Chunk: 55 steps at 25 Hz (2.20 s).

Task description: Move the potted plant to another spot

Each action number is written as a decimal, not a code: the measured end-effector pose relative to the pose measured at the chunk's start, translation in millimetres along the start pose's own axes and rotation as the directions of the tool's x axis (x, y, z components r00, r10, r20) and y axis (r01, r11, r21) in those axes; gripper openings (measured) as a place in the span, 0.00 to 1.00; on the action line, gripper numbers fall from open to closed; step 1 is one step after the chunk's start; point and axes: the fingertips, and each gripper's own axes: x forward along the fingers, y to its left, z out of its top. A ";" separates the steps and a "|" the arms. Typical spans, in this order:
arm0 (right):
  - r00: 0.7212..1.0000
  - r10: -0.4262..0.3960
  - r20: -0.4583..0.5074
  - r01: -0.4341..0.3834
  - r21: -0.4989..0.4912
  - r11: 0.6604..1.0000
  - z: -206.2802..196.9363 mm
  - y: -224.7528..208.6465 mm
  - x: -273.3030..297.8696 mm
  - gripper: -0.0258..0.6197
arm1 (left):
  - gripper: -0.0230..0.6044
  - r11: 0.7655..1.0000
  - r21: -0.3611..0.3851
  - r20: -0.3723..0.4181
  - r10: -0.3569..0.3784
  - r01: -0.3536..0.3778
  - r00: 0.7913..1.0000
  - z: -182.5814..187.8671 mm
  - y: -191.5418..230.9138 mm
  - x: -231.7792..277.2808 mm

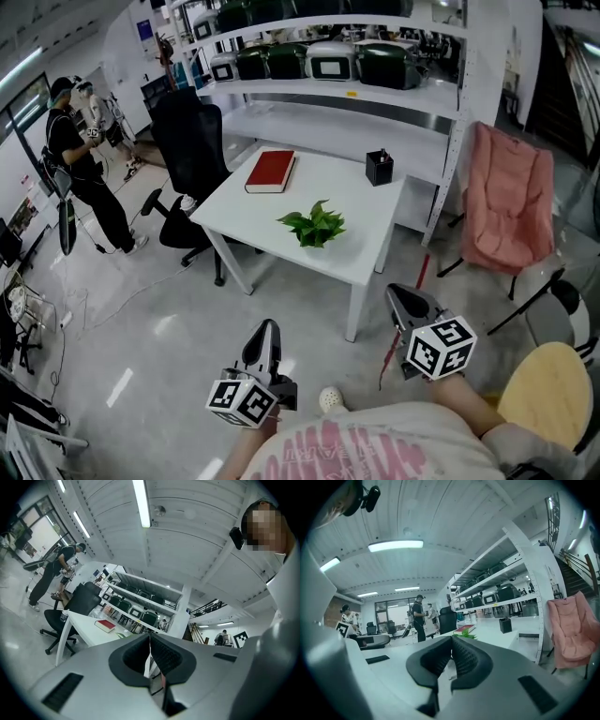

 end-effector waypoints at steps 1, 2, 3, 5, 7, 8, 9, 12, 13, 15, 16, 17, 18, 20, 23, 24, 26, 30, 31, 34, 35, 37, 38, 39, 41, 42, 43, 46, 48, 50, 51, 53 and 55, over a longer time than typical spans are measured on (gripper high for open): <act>1.000 -0.001 0.007 0.001 0.002 1.000 5.0 -2.3 11.4 0.06 | 0.08 1.000 0.001 0.002 0.000 0.000 1.000 5.3 7.8 9.8; 1.000 -0.004 0.013 0.004 0.002 1.000 9.4 -5.1 22.8 0.06 | 0.08 1.000 0.000 0.004 0.002 -0.002 1.000 10.1 16.0 19.6; 1.000 -0.006 0.018 0.006 0.002 1.000 13.1 -7.9 34.3 0.06 | 0.08 1.000 -0.001 0.007 0.003 -0.003 1.000 14.7 24.0 29.3; 1.000 -0.008 0.023 0.008 -0.003 1.000 18.6 -13.3 56.3 0.06 | 0.08 1.000 -0.003 0.013 0.003 -0.003 1.000 23.3 38.8 47.5; 1.000 -0.010 0.024 0.010 -0.004 1.000 22.0 -18.5 76.2 0.06 | 0.08 1.000 -0.007 0.014 -0.001 0.001 1.000 30.1 51.8 62.9; 1.000 -0.010 0.026 0.010 -0.001 1.000 23.7 -21.1 85.7 0.06 | 0.08 1.000 -0.012 0.013 -0.005 0.006 1.000 32.7 58.1 70.1; 1.000 -0.009 0.030 0.009 0.004 1.000 25.9 -23.4 94.9 0.06 | 0.08 1.000 -0.019 0.011 -0.011 0.011 1.000 34.5 64.7 77.4; 0.998 0.015 0.055 -0.016 0.016 1.000 35.3 -26.5 120.6 0.06 | 0.08 0.999 -0.028 -0.004 -0.024 0.024 1.000 38.9 85.0 98.6; 0.998 0.025 0.063 -0.026 0.016 1.000 37.8 -26.8 128.2 0.06 | 0.08 0.999 -0.025 -0.007 -0.026 0.026 1.000 41.0 91.0 104.8; 0.997 0.032 0.072 -0.033 0.016 0.999 40.2 -28.9 141.1 0.06 | 0.08 0.999 -0.020 -0.006 -0.033 0.033 0.999 44.2 100.6 115.7; 0.997 0.031 0.073 -0.032 0.019 0.999 40.2 -31.0 147.3 0.06 | 0.08 0.999 -0.021 -0.001 -0.038 0.038 0.999 44.6 104.7 121.2; 0.997 0.028 0.069 -0.030 0.024 0.999 39.1 -33.3 153.5 0.06 | 0.08 0.999 -0.025 0.003 -0.041 0.041 0.999 43.8 109.0 127.0; 0.998 0.026 0.061 -0.028 0.027 0.999 36.1 -34.8 159.3 0.06 | 0.08 0.999 -0.029 0.003 -0.042 0.042 0.999 41.7 113.5 132.1; 0.999 0.022 0.032 -0.022 0.022 1.000 24.5 -37.1 168.7 0.06 | 0.08 0.999 -0.033 -0.003 -0.039 0.039 0.999 35.1 122.2 140.0; 1.000 0.015 -0.012 -0.015 0.014 1.000 4.4 -43.5 181.4 0.06 | 0.08 0.998 -0.043 -0.012 -0.041 0.040 0.999 23.8 130.7 152.1; 1.000 0.017 -0.026 -0.017 0.017 1.000 -2.4 -45.7 185.7 0.06 | 0.08 0.998 -0.043 -0.021 -0.042 0.041 0.999 19.1 131.9 155.5; 0.999 0.027 -0.047 -0.025 0.030 0.999 -15.6 -49.8 194.5 0.06 | 0.08 0.998 -0.046 -0.042 -0.039 0.037 0.998 7.7 134.0 160.5; 0.996 0.051 -0.074 -0.046 0.071 0.996 -42.5 -56.2 210.4 0.06 | 0.08 0.999 -0.036 -0.126 -0.016 0.011 0.992 -20.5 141.1 165.9; 0.995 0.058 -0.085 -0.052 0.076 0.996 -49.5 -58.4 215.2 0.06 | 0.08 0.999 -0.045 -0.130 -0.020 0.015 0.991 -24.8 142.9 167.6; 0.991 0.083 -0.102 -0.075 0.079 0.994 -66.8 -65.0 228.7 0.06 | 0.08 0.997 -0.076 -0.116 -0.011 0.002 0.993 -33.6 151.4 169.0; 0.991 0.087 -0.101 -0.079 0.077 0.994 -70.6 -67.5 233.5 0.07 | 0.08 0.997 -0.080 -0.117 0.005 -0.014 0.993 -37.0 155.9 168.9; 0.990 0.095 -0.106 -0.088 0.074 0.993 -78.3 -71.6 243.8 0.07 | 0.08 0.995 -0.087 -0.131 0.033 -0.044 0.991 -44.7 165.2 169.1; 0.988 0.102 -0.116 -0.094 0.074 0.993 -83.1 -72.9 248.8 0.13 | 0.08 0.994 -0.095 -0.142 0.040 -0.054 0.989 -49.2 168.7 169.5; 0.986 0.108 -0.130 -0.099 0.072 0.992 -88.4 -74.3 253.7 0.21 | 0.08 0.993 -0.104 -0.154 0.044 -0.060 0.987 -54.0 171.2 170.4; 0.981 0.111 -0.157 -0.104 0.053 0.993 -98.8 -77.4 264.0 0.25 | 0.08 0.990 -0.121 -0.171 0.048 -0.069 0.984 -62.4 175.6 174.8; 0.979 0.113 -0.170 -0.107 0.040 0.993 -103.9 -78.6 269.9 0.31 | 0.08 0.990 -0.124 -0.176 0.051 -0.073 0.983 -65.0 178.5 178.3; 0.976 0.116 -0.182 -0.113 0.029 0.993 -108.9 -79.0 276.0 0.35 | 0.08 0.989 -0.126 -0.179 0.055 -0.078 0.982 -66.5 181.5 182.3; 0.968 0.133 -0.213 -0.135 0.008 0.991 -121.2 -77.7 291.0 0.44 | 0.08 0.985 -0.153 -0.170 0.056 -0.082 0.984 -67.8 185.5 194.1; 0.964 0.142 -0.223 -0.148 -0.007 0.989 -125.1 -76.4 300.5 0.48 | 0.08 0.984 -0.157 -0.167 0.053 -0.080 0.985 -68.0 186.3 200.7; 0.963 0.149 -0.223 -0.155 -0.013 0.988 -127.6 -74.4 308.8 0.52 | 0.08 0.984 -0.157 -0.169 0.061 -0.088 0.984 -69.1 190.1 204.6; 0.964 0.150 -0.220 -0.158 -0.016 0.987 -128.4 -73.3 312.3 0.52 | 0.08 0.983 -0.159 -0.169 0.068 -0.096 0.983 -69.7 192.9 205.8; 0.965 0.151 -0.216 -0.161 -0.028 0.987 -129.7 -71.7 320.2 0.56 | 0.08 0.980 -0.166 -0.164 0.085 -0.112 0.983 -70.2 198.5 208.0; 0.965 0.142 -0.218 -0.154 -0.038 0.987 -131.6 -71.5 329.1 0.64 | 0.08 0.977 -0.172 -0.158 0.099 -0.127 0.982 -69.9 203.0 208.8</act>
